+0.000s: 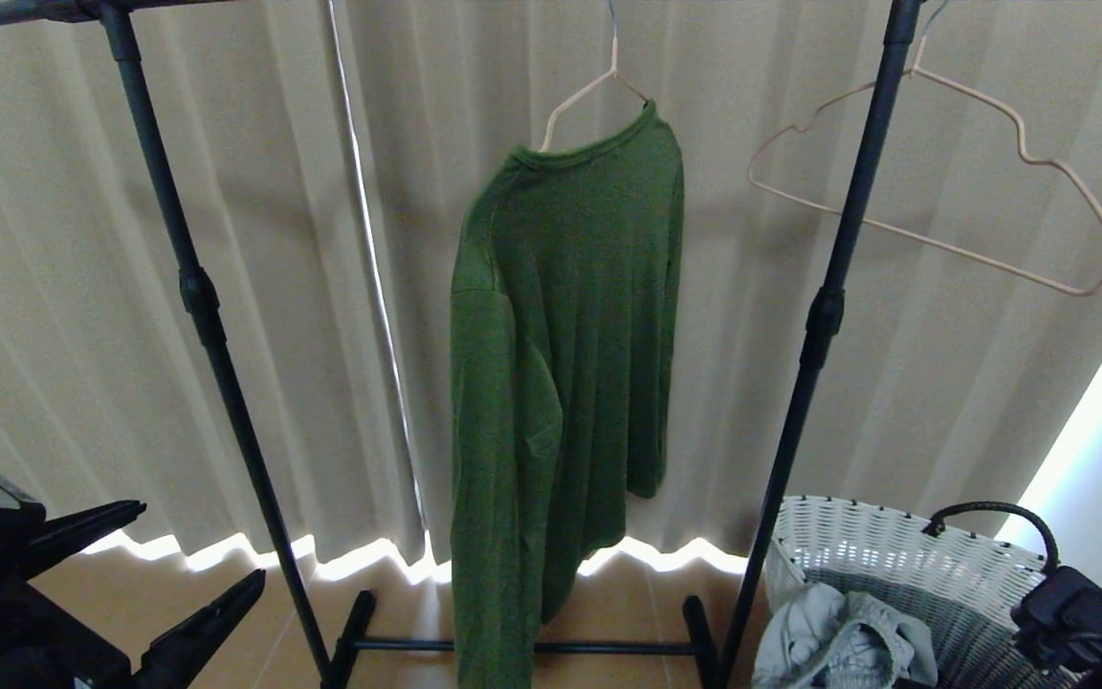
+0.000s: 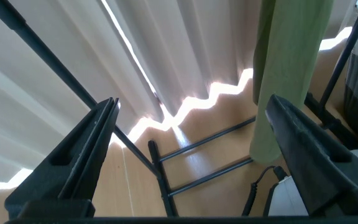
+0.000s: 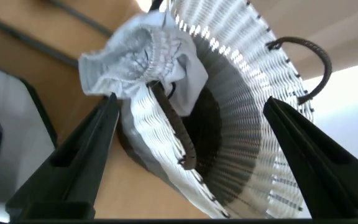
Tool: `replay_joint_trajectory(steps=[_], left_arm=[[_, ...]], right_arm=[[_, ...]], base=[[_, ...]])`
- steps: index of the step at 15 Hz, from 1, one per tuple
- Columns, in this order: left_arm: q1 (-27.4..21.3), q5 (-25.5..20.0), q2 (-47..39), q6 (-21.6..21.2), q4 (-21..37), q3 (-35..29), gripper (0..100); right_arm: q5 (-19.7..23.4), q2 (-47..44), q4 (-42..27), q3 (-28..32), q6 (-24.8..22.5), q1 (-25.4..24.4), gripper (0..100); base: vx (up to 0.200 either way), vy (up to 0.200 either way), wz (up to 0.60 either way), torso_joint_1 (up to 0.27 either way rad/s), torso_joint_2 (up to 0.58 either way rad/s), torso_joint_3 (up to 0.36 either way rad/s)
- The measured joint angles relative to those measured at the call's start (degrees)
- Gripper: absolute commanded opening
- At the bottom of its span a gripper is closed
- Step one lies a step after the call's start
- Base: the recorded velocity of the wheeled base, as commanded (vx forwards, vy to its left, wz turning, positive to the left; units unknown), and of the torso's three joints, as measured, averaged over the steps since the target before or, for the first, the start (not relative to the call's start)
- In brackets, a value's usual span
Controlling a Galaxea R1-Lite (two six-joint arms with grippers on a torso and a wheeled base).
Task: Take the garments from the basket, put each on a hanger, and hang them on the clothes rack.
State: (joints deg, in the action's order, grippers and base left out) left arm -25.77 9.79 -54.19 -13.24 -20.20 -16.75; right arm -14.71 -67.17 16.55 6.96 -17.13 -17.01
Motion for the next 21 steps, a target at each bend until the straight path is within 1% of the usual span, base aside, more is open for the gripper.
replay_joint_trajectory(steps=[2,4,6,8,9,11,13,15,16,21], left_arm=[[0.0,0.0,0.3,-0.1,0.0,-0.1,100],[0.0,0.0,0.4,-0.2,0.0,-0.1,100],[0.0,0.0,0.6,-0.3,0.0,0.0,100],[0.0,0.0,0.7,-0.3,0.0,0.0,100],[0.0,0.0,0.8,-0.3,0.0,-0.1,100],[0.0,0.0,0.9,-0.3,0.1,-0.1,100],[0.0,0.0,1.0,-0.3,0.1,-0.1,100],[0.0,0.0,1.0,-0.3,0.1,0.0,100],[0.0,0.0,0.9,-0.3,0.1,0.1,100],[0.0,0.0,1.0,-0.5,0.1,0.4,100]], right_arm=[[0.0,-5.2,0.1,1.6,-1.0,0.3,100],[0.0,-10.9,1.9,3.0,-2.1,0.5,100],[-0.2,-17.1,7.2,3.7,-2.9,0.5,100],[-2.4,-24.6,15.0,4.0,-4.0,1.0,100],[-3.8,-28.1,18.8,4.1,-5.1,1.6,100],[-5.9,-34.3,25.9,4.1,-8.8,4.0,100],[-6.8,-38.1,27.1,4.1,-11.4,6.9,100],[-6.8,-40.4,29.7,4.1,-11.6,8.1,100],[-6.8,-41.2,30.6,3.9,-11.6,8.3,0],[-6.8,-41.3,31.0,3.1,-11.6,8.2,0]], base=[[0.000,0.000,0.00,0.000,0.00,0.000],[0.000,0.000,0.00,0.000,0.00,0.000],[0.000,0.000,0.00,0.000,0.00,0.000],[0.000,0.000,0.00,0.000,0.00,0.000],[0.000,0.000,0.00,0.000,0.00,0.000],[0.000,0.000,0.00,0.000,0.00,0.000],[0.000,0.000,0.00,0.000,0.00,0.000],[0.000,0.000,0.00,0.000,0.00,0.000],[0.000,0.000,0.00,0.000,0.00,0.000],[0.000,0.000,0.00,0.000,0.00,0.000]])
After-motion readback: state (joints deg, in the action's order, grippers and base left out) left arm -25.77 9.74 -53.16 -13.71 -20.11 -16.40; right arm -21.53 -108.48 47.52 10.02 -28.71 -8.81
